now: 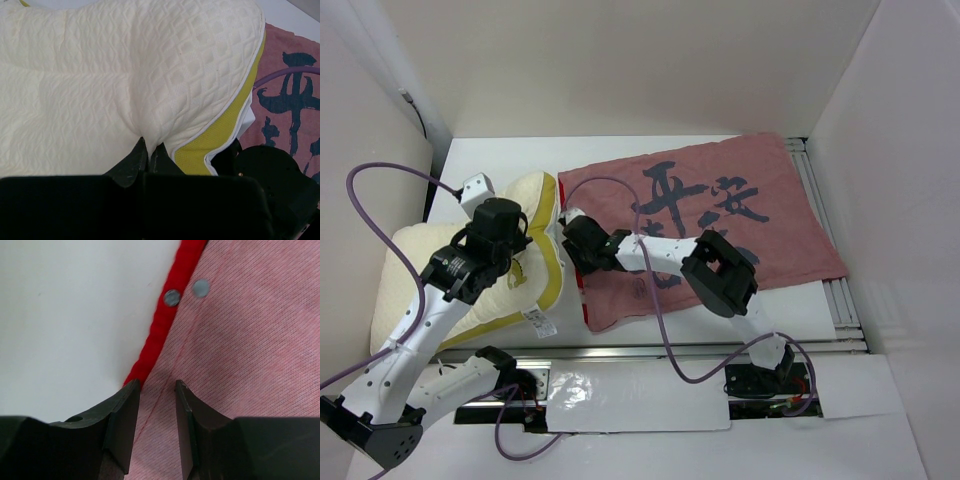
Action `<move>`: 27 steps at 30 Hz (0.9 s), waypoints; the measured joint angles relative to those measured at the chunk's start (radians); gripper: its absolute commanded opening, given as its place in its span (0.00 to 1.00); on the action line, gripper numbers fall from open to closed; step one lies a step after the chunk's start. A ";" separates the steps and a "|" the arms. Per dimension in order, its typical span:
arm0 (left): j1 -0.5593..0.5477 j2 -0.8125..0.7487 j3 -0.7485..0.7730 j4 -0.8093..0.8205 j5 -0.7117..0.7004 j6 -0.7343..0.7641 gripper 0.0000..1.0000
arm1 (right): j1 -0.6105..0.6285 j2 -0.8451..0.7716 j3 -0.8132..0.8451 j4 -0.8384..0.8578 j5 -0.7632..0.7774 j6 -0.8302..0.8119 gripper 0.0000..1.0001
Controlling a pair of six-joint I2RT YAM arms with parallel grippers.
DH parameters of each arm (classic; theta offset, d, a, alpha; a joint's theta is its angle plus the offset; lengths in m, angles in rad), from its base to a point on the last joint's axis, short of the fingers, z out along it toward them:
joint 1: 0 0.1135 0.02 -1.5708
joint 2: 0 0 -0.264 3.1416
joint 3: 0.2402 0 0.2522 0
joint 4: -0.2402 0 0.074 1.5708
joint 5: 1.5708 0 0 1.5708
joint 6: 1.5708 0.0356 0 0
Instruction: Put the pillow into the pillowcase
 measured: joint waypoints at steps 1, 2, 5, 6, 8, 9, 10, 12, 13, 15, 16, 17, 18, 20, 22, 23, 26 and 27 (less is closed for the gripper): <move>0.000 0.000 0.000 0.000 0.000 0.000 0.00 | 0.006 -0.005 -0.007 -0.001 0.001 -0.002 0.42; 0.000 0.000 0.000 0.000 0.001 0.000 0.00 | 0.012 -0.006 -0.011 -0.002 0.004 -0.004 0.42; 0.000 0.000 0.000 0.000 0.001 0.000 0.00 | 0.024 -0.006 -0.015 -0.007 0.016 -0.008 0.42; 0.000 0.000 0.000 0.000 0.001 0.000 0.00 | 0.026 -0.006 -0.015 -0.011 0.020 -0.008 0.42; 0.000 0.000 0.000 0.000 0.001 0.000 0.00 | 0.028 -0.006 -0.014 -0.014 0.026 -0.008 0.42; 0.000 0.000 0.000 0.000 0.001 0.000 0.00 | 0.028 -0.006 -0.014 -0.016 0.028 -0.008 0.40; 0.000 0.000 0.000 0.000 0.001 0.000 0.00 | 0.028 -0.006 -0.014 -0.016 0.032 -0.007 0.39; 0.000 0.000 0.000 0.000 0.001 0.000 0.00 | 0.028 -0.006 -0.014 -0.016 0.043 -0.004 0.30; 0.000 0.000 0.000 0.000 0.001 0.000 0.00 | 0.028 -0.006 -0.014 -0.017 0.051 0.000 0.29; 0.000 0.000 0.000 0.000 0.001 0.000 0.00 | 0.028 -0.006 -0.014 -0.019 0.066 0.005 0.22; 0.000 0.000 0.000 0.000 0.001 0.000 0.00 | 0.028 -0.006 -0.014 -0.021 0.074 0.006 0.20; 0.000 0.000 0.000 0.000 0.001 0.000 0.00 | 0.028 -0.006 -0.015 -0.022 0.080 0.008 0.20; 0.000 0.000 0.000 0.000 0.001 0.000 0.00 | 0.028 -0.006 -0.015 -0.023 0.085 0.010 0.20; 0.000 0.000 -0.006 0.005 0.002 0.000 0.00 | 0.028 -0.006 -0.015 -0.023 0.090 0.012 0.06; 0.000 0.000 -0.013 0.012 0.006 0.000 0.00 | 0.028 -0.007 -0.016 -0.024 0.090 0.013 0.00; 0.000 0.000 -0.016 0.014 0.008 0.000 0.00 | 0.028 -0.008 -0.017 -0.024 0.090 0.018 0.00; 0.000 0.000 -0.016 0.016 0.011 0.001 0.00 | 0.028 -0.036 -0.044 -0.023 0.090 0.024 0.00; 0.000 0.000 -0.016 0.016 0.011 0.002 0.00 | 0.028 -0.051 -0.056 -0.026 0.090 0.028 0.00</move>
